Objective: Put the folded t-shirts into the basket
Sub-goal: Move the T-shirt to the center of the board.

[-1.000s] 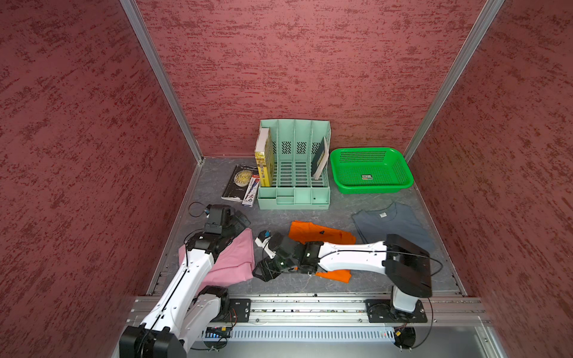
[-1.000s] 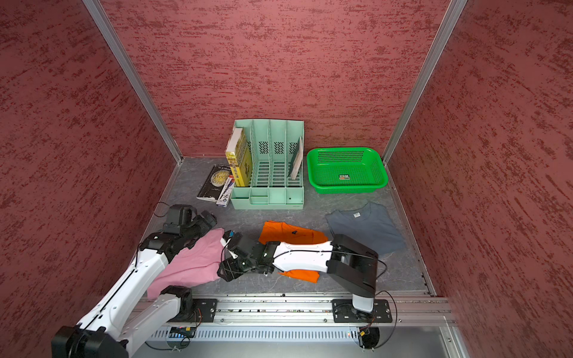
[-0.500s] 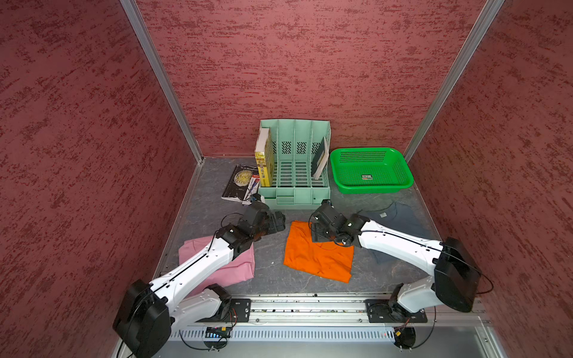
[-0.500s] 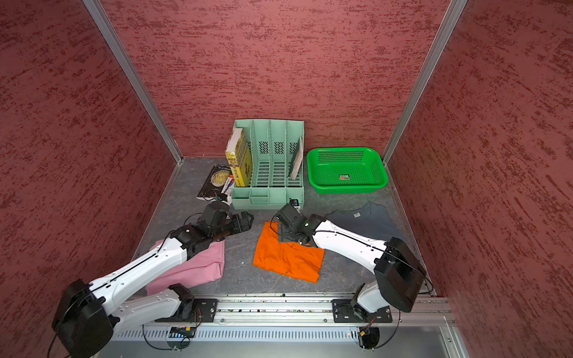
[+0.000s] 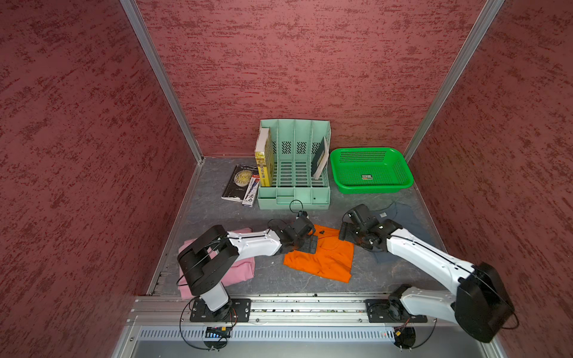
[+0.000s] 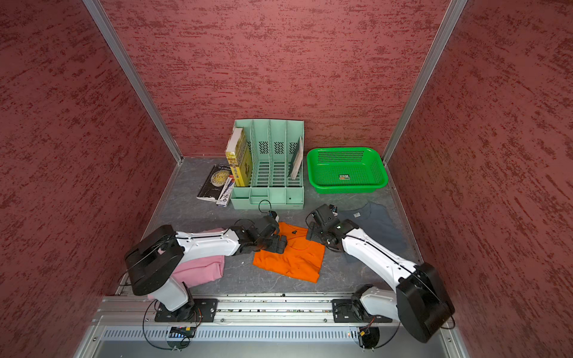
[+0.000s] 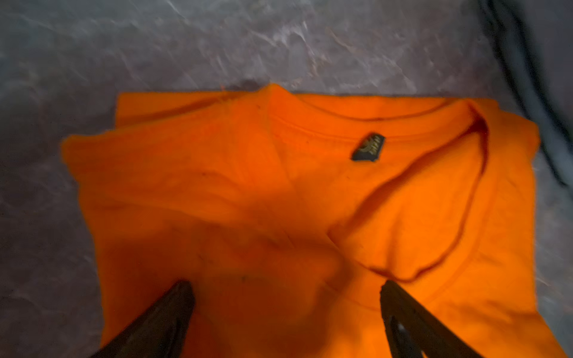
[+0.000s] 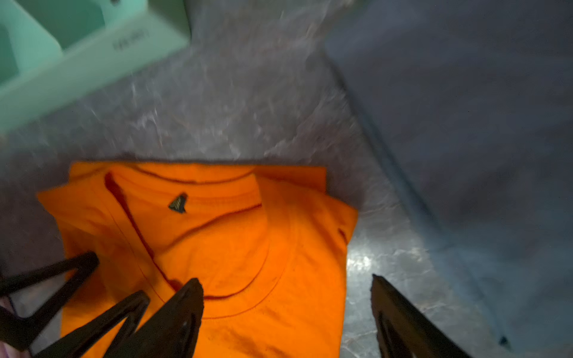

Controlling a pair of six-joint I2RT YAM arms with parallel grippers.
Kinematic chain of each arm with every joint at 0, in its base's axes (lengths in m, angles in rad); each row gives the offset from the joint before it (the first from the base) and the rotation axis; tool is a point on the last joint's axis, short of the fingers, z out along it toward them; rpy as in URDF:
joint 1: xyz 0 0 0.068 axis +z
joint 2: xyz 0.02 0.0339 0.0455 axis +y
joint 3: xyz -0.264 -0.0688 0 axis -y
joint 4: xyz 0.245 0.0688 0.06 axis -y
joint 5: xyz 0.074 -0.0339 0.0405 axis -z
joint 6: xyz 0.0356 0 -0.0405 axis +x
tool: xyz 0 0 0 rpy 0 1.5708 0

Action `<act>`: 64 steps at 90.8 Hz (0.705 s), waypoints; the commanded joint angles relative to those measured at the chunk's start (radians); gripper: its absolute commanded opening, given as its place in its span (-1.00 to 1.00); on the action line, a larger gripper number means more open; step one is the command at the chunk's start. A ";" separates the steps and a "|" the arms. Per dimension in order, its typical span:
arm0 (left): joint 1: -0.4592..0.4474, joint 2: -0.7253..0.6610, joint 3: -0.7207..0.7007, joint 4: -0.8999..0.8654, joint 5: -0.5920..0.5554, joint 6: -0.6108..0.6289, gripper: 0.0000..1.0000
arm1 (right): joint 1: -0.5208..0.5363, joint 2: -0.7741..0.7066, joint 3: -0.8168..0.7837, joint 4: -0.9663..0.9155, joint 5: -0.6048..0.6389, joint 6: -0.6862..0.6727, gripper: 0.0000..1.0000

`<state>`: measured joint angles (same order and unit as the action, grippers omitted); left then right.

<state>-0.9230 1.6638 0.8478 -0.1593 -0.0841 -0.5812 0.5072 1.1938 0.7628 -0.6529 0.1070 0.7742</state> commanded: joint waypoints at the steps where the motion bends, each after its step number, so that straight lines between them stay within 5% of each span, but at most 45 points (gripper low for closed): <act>1: -0.002 0.056 -0.061 0.030 0.002 -0.140 0.91 | -0.103 -0.045 0.014 -0.010 0.089 -0.007 0.76; 31: 0.083 -0.154 -0.279 -0.125 -0.204 -0.428 1.00 | -0.370 0.134 0.002 0.090 0.001 0.062 0.86; 52: 0.214 -0.360 -0.407 -0.037 -0.086 -0.327 0.99 | -0.450 0.257 -0.088 0.065 -0.136 0.059 0.84; 64: 0.220 -0.388 -0.368 -0.068 -0.075 -0.252 1.00 | -0.451 0.129 -0.175 -0.013 -0.203 0.049 0.80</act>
<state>-0.7124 1.2789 0.4774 -0.1104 -0.2070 -0.8989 0.0628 1.3903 0.6865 -0.5404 0.0269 0.8108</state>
